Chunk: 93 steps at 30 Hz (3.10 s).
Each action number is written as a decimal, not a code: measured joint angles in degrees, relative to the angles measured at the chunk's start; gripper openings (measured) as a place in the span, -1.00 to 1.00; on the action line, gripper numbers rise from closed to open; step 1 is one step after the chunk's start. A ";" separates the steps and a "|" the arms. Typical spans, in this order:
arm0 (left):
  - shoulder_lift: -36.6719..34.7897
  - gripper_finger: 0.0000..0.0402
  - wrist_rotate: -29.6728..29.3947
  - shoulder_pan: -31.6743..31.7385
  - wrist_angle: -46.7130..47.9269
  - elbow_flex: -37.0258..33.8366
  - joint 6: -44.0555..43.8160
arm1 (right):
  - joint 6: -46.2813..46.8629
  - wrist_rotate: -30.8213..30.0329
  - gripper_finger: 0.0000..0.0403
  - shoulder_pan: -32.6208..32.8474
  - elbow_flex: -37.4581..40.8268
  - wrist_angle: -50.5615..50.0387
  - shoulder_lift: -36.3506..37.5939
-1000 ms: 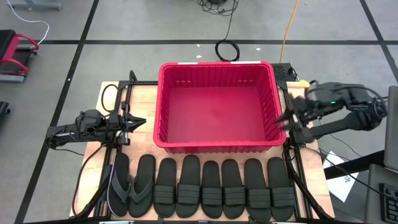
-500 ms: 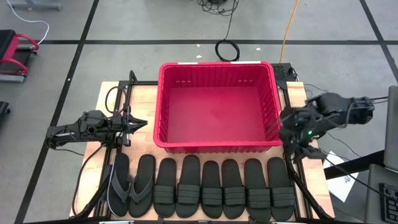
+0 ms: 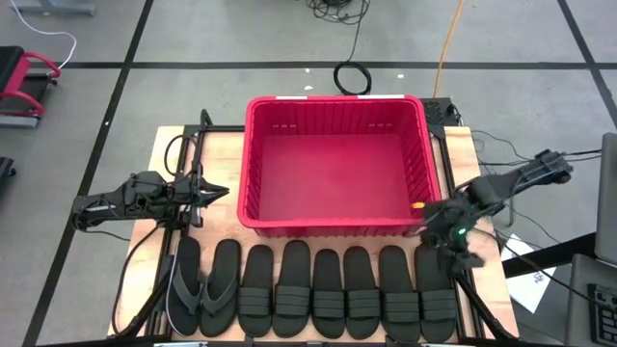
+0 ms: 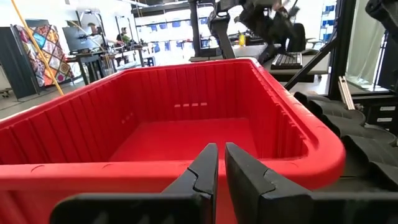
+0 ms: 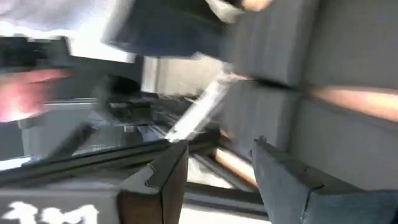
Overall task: Pick and place slides into bin
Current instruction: Put the black slipper into the red bin
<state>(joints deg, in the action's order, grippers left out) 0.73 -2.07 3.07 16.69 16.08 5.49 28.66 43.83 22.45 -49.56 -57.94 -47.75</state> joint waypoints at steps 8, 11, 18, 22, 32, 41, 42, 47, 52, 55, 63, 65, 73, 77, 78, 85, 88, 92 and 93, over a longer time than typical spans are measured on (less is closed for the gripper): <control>0.02 -0.81 0.07 0.00 0.54 0.01 -0.35 | 6.82 -13.01 -0.20 9.66 7.00 9.40 -0.60; 0.02 -0.81 0.03 0.00 0.69 0.00 -1.14 | 6.93 -18.51 -0.26 13.39 6.95 9.29 -1.07; 0.02 -0.81 0.02 0.00 1.94 0.01 -1.28 | 11.25 -17.45 -0.33 20.03 9.99 15.78 -3.30; 0.02 -0.81 0.02 0.00 1.94 -0.01 -1.40 | 17.15 -16.84 -0.26 23.35 14.80 25.36 -3.82; 0.02 -0.81 0.02 0.00 2.01 0.01 -1.67 | 28.55 -18.30 0.11 25.37 26.41 38.32 -3.80; 0.02 -0.81 0.02 0.00 2.03 0.01 -1.67 | 44.63 -16.28 0.15 28.23 38.15 69.84 -3.82; 0.02 -0.81 0.02 0.00 2.03 0.01 -1.67 | 45.88 -16.32 0.12 28.77 38.58 71.15 -3.82; 0.02 -0.81 0.02 0.00 2.01 0.01 -1.43 | 47.50 -16.73 -0.25 30.79 38.82 72.44 -3.82; 0.02 -0.81 0.00 0.00 2.02 0.00 -1.32 | 47.53 -16.70 -0.88 31.31 38.89 72.30 -3.84; 0.02 -0.81 0.02 0.00 2.01 0.01 -1.39 | 49.17 -16.48 -0.93 31.31 38.93 74.20 -3.71; 0.02 -0.81 0.01 0.00 1.98 0.01 -1.48 | 49.83 -12.30 -0.97 31.24 36.41 74.36 -2.52; 0.02 -0.81 0.02 0.00 1.98 0.01 -1.48 | 50.59 -11.64 -0.97 31.22 36.06 74.27 -1.82; 0.02 -0.81 0.02 0.00 1.96 0.01 -1.76 | 52.19 -11.08 -0.98 31.22 35.72 72.53 2.81; 0.02 -0.81 0.02 0.00 1.94 0.01 -1.72 | 53.96 -10.89 -0.98 31.24 35.70 71.56 5.15; 0.02 -0.81 0.02 0.00 1.92 0.01 -1.72 | 54.11 -10.85 -0.98 31.24 35.70 71.39 5.69; 0.02 -0.81 0.00 0.00 1.94 0.01 -1.72 | 55.31 -9.21 -0.98 30.02 33.08 77.14 7.75; 0.02 -0.81 0.01 0.00 1.97 0.01 -1.69 | 52.58 -9.34 -0.99 28.41 28.70 78.87 7.76; 0.02 -0.81 0.00 0.00 1.99 0.00 -1.48 | 49.00 -9.75 -0.99 26.25 21.50 66.93 5.88; 0.02 -0.81 0.00 0.00 2.01 0.01 -1.45 | 47.32 -9.56 -0.99 25.96 18.85 64.25 5.42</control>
<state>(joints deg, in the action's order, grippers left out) 0.75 -2.07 3.07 18.70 16.10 4.03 75.98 34.26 48.41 -30.71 6.31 -42.34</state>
